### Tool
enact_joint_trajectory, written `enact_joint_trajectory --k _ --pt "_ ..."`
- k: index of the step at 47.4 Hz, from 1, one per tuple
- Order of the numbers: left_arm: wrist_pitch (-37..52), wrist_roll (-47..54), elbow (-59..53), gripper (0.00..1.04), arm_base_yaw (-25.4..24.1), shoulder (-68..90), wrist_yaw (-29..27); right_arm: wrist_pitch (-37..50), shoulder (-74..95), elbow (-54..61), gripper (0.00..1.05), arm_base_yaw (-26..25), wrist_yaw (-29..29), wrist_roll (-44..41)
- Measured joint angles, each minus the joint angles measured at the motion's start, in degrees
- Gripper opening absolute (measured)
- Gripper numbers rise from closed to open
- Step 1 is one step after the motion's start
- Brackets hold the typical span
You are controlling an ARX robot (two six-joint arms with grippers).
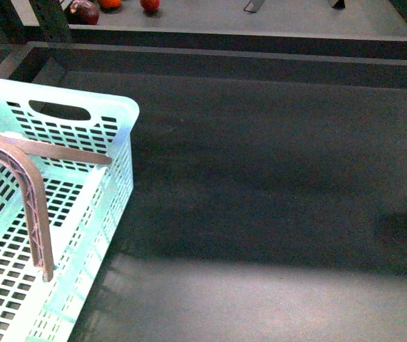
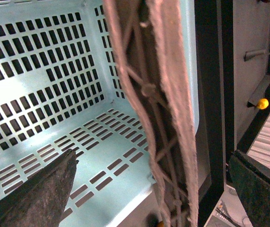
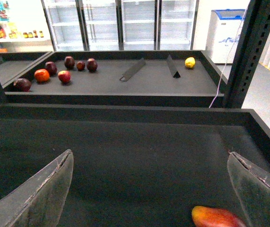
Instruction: Pick apple with right arm and hold basket with left
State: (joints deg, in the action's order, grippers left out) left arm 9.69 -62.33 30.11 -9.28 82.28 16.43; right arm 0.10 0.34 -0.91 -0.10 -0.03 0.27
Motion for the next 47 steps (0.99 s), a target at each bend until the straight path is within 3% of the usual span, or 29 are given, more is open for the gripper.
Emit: enact_joint_trajectory --k 9,33,47 --pt "0.59 -0.59 0.24 0.96 0.02 1.55 -0.22 0.00 0.00 0.00 0.96 0.00 0.00 0.00" --pt "1.42 -3.98 2.91 0.11 0.94 4.68 -1.64 0.00 0.00 0.00 0.96 0.00 0.00 0.00" --pt "-3.06 -3.93 3.02 0.09 4.22 0.81 -2.56 0.00 0.00 0.00 0.96 0.00 0.00 0.00"
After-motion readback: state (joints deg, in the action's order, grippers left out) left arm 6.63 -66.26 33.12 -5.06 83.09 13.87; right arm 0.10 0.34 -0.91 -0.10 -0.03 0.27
